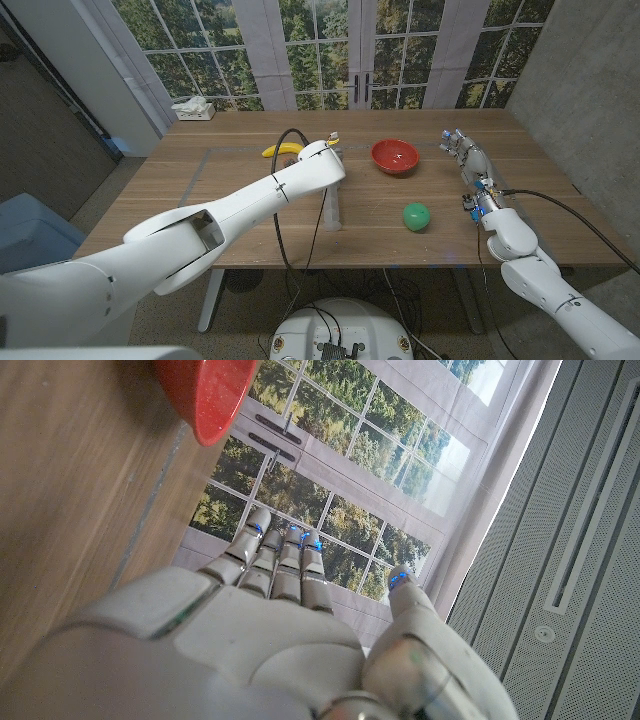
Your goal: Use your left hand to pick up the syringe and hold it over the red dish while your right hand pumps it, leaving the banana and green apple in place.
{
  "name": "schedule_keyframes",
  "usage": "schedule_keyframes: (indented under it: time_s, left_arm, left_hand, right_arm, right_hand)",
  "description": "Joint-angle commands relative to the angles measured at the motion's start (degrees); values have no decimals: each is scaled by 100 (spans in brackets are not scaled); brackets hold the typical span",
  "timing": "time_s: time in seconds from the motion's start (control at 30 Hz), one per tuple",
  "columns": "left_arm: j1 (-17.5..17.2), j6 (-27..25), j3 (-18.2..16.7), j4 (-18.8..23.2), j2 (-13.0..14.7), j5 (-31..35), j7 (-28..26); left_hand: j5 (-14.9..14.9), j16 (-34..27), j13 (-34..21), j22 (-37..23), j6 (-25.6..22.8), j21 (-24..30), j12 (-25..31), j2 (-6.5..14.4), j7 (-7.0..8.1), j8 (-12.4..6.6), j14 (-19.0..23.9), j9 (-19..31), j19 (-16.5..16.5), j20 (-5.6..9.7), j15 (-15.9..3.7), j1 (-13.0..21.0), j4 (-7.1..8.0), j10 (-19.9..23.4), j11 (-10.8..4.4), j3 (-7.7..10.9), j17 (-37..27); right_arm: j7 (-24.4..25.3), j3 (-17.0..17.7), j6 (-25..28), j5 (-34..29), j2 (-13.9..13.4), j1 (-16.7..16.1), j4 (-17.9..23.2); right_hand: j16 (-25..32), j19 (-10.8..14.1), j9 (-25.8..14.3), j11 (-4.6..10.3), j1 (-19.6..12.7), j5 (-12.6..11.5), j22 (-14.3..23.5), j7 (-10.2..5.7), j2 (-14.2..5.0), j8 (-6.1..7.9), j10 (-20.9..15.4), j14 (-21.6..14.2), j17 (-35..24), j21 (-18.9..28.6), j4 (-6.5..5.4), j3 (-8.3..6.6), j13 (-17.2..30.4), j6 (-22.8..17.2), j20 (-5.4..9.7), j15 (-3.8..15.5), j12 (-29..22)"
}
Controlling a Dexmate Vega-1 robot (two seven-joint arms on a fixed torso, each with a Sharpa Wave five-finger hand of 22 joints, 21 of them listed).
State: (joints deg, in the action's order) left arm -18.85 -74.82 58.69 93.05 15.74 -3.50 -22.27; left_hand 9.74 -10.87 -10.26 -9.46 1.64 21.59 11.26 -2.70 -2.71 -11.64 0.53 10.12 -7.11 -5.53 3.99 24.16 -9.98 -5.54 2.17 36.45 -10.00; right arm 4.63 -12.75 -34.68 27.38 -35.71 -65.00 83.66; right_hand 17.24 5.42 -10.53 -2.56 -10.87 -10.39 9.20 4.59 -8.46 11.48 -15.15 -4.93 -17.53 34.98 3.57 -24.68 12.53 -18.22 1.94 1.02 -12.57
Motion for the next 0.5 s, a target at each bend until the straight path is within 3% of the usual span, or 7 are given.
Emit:
schedule_keyframes:
  time_s: [0.03,0.5]
  left_arm:
    - [176,-75,141,-374,-219,-184,-18]
    - [503,-350,323,-1023,-594,-385,61]
  left_hand:
    - [6,-31,-29,-33,-8,-4,56,1,-46,-34,63,19,-108,-7,9,66,9,22,20,-14,-12]
    - [4,-43,-28,-34,-120,-9,76,16,-150,-38,182,19,-317,-42,69,85,29,121,108,-57,-10]
  right_arm:
    - [-79,8,-62,71,7,42,-110]
    - [-103,28,-195,125,70,80,-276]
  right_hand:
    - [37,28,-16,-6,-45,17,15,7,-3,13,-50,-41,-10,-15,13,2,-1,-34,-1,11,-14]
    - [39,59,-18,-16,-45,17,16,4,-12,14,-86,-55,-5,-65,22,3,-4,-54,-2,19,-22]
